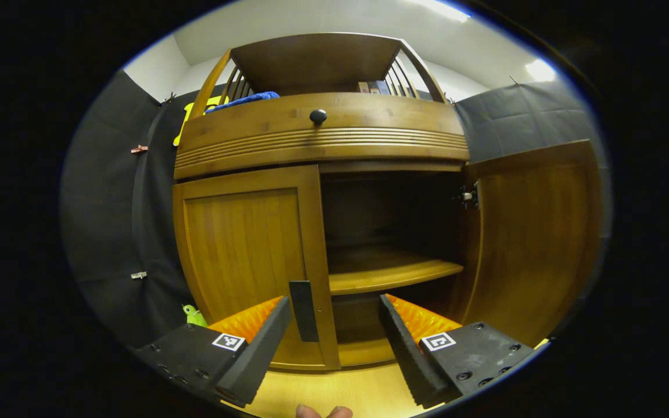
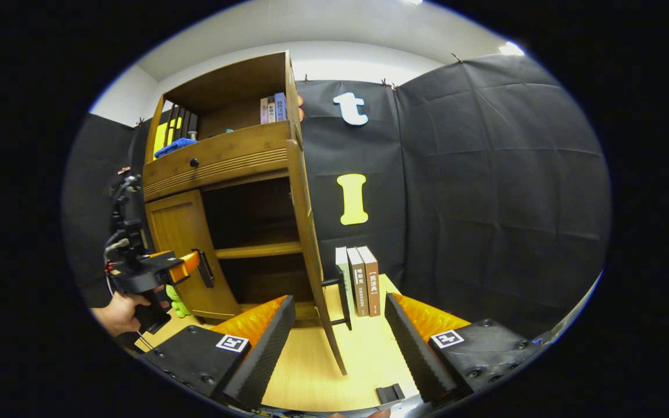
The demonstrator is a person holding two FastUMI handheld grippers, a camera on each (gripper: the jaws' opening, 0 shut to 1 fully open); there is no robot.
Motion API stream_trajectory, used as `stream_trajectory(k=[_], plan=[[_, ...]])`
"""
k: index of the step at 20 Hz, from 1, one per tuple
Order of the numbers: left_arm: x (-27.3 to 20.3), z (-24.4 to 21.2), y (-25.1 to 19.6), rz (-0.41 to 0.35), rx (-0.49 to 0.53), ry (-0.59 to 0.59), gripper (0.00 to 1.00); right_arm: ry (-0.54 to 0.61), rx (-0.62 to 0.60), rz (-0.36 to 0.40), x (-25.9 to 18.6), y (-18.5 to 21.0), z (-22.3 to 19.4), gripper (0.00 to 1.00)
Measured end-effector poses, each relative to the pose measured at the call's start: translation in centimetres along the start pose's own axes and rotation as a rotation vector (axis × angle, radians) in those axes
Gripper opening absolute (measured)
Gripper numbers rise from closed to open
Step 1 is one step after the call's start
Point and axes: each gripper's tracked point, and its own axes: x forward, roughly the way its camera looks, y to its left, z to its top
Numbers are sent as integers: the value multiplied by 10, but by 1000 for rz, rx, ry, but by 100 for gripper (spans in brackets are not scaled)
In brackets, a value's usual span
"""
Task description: Open the right door of the double-door shoe cabinet with the right hand, and open the left door with the left hand.
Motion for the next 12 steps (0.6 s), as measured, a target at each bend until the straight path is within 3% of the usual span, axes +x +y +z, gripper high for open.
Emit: stream_trajectory(k=[4,8,12], plan=[[37,-27,16,18,11,34,92,-12,-10,25,-1,28,5,98],[74,-43,34,53,-11,48,76,-1,0,44,7,54,7,98],[103,-55,40,60,-26,64,69,-5,-28,52,16,72,9,98]])
